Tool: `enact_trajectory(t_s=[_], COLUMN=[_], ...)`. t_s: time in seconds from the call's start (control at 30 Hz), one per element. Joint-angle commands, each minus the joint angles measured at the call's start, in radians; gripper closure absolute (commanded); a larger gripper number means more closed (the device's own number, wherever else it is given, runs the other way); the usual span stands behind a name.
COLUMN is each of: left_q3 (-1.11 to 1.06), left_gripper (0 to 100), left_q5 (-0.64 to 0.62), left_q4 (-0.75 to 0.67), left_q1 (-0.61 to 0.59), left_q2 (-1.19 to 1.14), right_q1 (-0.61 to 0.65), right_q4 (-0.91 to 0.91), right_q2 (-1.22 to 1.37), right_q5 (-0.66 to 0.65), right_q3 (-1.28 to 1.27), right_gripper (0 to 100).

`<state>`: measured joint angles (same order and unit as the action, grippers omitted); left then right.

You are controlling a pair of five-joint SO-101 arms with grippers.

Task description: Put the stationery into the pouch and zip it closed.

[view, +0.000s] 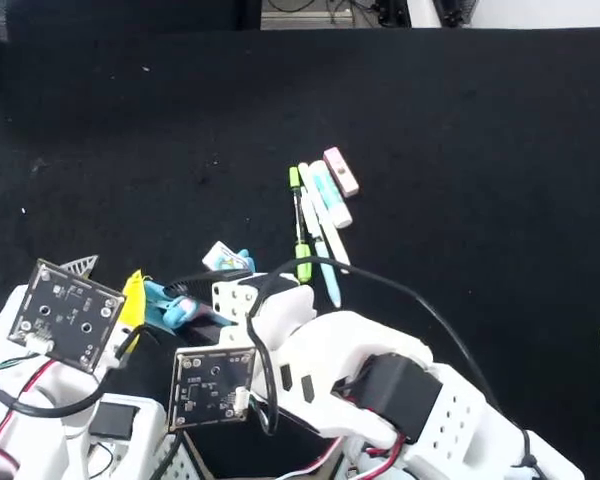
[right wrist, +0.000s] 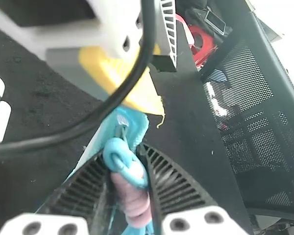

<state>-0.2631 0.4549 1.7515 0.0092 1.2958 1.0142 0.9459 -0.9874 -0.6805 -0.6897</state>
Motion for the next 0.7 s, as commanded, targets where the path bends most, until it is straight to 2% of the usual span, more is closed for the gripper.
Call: enact_trajectory(t_s=[0.0,0.33,0.67], left_q3=[-0.061,0.105,0.047], left_gripper=[84,84,84], left_q5=[0.014,-0.031,-0.028], left_q4=[0.015,0.015,0.014], left_q1=[-0.004,0.008,0.018], left_q2=[-0.009,0.028,0.232], right_q1=[-0.002,-0.003,-0.003], right_q4=[0.006,0.006,0.006], right_q2=[0.013,0.015,0.015], right_q5=[-0.002,-0.002,-0.002], right_q3=[-0.077,-0.077,-0.077], right_gripper=[98.8,98.8,98.8])
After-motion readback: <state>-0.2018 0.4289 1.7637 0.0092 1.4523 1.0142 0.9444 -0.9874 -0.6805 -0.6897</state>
